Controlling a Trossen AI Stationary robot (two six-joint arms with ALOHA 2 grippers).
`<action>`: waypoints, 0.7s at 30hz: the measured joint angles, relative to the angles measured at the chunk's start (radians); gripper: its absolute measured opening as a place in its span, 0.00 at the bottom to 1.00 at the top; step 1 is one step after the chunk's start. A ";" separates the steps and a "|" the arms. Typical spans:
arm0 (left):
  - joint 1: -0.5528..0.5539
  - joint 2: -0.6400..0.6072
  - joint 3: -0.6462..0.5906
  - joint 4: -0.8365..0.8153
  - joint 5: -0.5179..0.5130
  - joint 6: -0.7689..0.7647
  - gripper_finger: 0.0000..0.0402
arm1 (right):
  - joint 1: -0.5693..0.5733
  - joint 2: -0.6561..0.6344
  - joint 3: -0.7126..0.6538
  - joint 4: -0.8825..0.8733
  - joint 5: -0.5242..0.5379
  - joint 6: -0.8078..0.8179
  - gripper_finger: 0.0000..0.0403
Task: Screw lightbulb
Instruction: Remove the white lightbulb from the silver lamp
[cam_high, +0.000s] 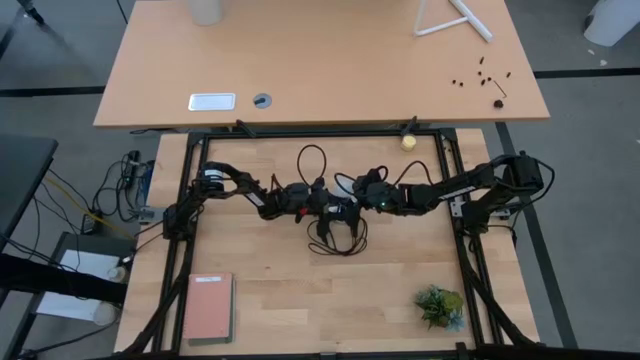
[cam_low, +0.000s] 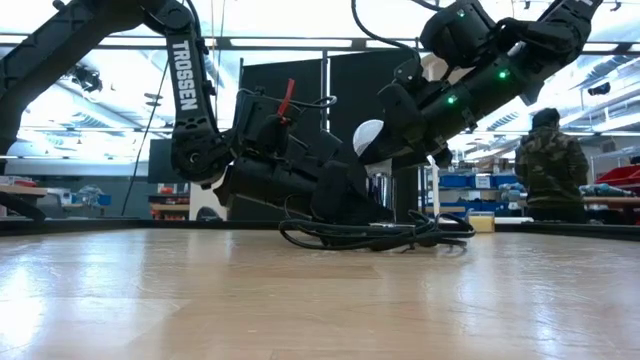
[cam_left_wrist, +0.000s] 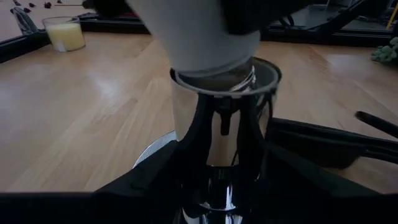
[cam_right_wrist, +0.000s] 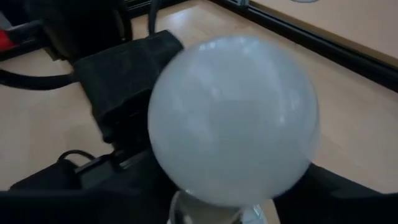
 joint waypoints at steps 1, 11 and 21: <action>0.001 0.000 0.000 0.000 -0.001 -0.001 0.55 | 0.003 0.000 0.000 0.000 -0.002 0.000 0.57; 0.022 -0.001 -0.012 0.005 0.039 -0.018 0.56 | 0.006 0.000 0.000 0.122 0.004 -0.085 0.45; 0.087 0.000 -0.100 0.213 0.138 -0.092 0.56 | 0.060 -0.242 0.001 -0.279 0.163 0.075 0.44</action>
